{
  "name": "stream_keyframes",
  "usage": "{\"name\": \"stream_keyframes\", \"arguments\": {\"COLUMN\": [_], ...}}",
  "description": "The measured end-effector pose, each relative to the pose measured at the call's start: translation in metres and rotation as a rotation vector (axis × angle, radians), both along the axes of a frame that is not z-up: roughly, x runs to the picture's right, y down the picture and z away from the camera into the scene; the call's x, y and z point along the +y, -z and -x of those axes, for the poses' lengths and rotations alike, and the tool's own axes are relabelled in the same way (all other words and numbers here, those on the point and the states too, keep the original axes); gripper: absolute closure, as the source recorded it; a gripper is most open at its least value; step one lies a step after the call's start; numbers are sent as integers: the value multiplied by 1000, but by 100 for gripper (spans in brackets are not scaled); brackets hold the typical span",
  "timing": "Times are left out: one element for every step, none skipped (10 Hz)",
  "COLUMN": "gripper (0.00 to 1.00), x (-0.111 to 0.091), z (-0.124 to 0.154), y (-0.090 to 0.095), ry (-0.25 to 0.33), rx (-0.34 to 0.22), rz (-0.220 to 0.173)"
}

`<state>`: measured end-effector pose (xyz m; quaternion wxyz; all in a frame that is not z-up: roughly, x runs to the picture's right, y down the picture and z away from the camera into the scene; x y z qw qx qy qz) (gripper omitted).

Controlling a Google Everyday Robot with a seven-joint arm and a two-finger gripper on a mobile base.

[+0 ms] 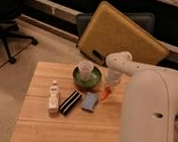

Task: Place the pepper in the ceramic cup

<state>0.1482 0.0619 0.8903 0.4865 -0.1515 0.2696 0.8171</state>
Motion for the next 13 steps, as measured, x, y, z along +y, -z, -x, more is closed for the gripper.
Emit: {"name": "stream_keyframes", "arguments": {"gripper": [100, 100, 100, 100, 100, 100, 100, 100, 100, 100, 100, 100, 100], "x": [-10, -31, -44, -58, -77, -103, -117, -129, -135, -138, -137, -136, -132], "z": [0, 5, 7, 9, 11, 19, 31, 40, 44, 45, 45, 44, 40], "y": [8, 18, 19, 19, 15, 3, -6, -12, -16, -17, -17, -17, -18], "ry": [18, 62, 85, 109, 142, 182, 204, 222, 234, 237, 237, 235, 225], "rx": [5, 8, 10, 8, 8, 5, -7, -13, -15, -16, -15, -15, -8], "rz": [-29, -77, -102, -124, -146, -159, -162, -166, -163, -165, -163, -161, -155]}}
